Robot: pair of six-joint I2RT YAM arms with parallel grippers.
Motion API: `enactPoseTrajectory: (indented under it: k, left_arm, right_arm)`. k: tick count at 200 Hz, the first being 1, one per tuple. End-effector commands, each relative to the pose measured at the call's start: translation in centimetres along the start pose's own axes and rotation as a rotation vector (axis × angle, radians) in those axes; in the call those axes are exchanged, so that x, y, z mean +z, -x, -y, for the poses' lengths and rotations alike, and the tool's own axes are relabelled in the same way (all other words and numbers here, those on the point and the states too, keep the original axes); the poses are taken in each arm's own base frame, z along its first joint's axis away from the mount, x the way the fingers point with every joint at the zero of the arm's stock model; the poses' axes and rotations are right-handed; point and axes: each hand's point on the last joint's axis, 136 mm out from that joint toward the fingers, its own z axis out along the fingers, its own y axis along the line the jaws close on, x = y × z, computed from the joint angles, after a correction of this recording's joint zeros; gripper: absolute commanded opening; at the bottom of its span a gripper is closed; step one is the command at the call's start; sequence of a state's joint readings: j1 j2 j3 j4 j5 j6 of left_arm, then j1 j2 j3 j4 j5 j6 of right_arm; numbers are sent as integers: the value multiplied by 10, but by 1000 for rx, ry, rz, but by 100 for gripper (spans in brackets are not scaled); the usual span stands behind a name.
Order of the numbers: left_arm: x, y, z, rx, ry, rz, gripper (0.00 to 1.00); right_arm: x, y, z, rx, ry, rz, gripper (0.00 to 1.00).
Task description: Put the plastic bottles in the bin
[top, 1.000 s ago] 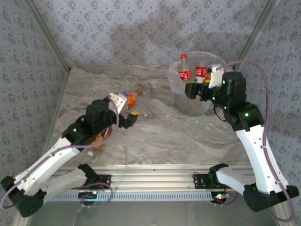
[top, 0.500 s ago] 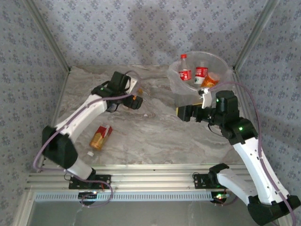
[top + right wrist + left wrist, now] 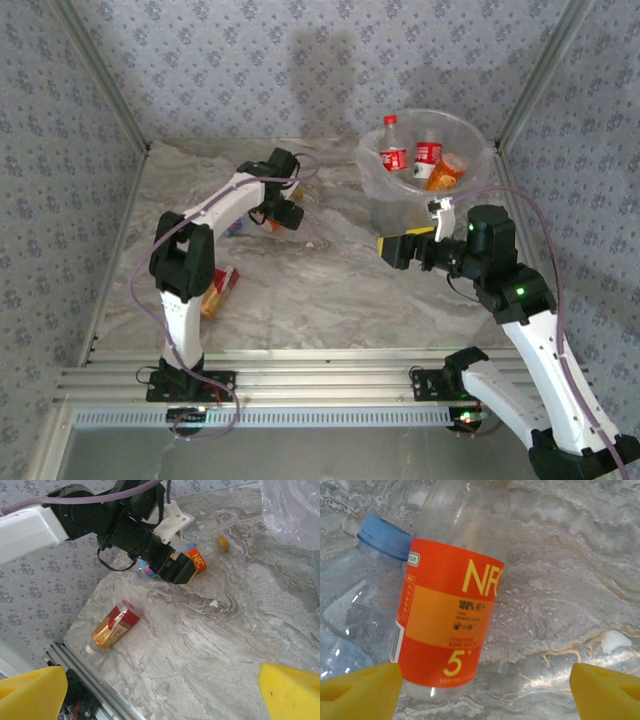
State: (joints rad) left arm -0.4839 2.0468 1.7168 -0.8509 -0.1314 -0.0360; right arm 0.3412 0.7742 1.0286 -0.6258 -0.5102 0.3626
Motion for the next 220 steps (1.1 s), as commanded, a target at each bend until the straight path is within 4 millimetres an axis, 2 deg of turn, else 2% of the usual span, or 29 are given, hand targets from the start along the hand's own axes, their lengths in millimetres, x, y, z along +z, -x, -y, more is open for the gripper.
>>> enactPoseTrajectory:
  k: [1,80,112,137,158,176,220]
  left_arm:
    - [4,3,-12,0,50,-22,85]
    - [36,4,-21,2,121,-79,80]
    - [43,1,-17,-3,103,-95,72]
    - [42,0,-12,-14,73,-98,58]
    - [34,2,-8,-36,41,-82,48]
    - [20,4,-2,-58,5,-58,47]
    - [-35,10,17,-129,-156,73,47]
  right_arm:
    - [-1,-7,-3,13,21,-17,100]
    - [-2,-3,-5,23,23,-2,100]
    - [-1,-3,-3,25,17,-1,100]
    - [1,-5,-1,29,12,-7,100]
    - [2,-5,2,37,2,-5,100]
    - [2,-5,3,42,-2,-2,100]
    - [1,0,14,94,-66,35,100]
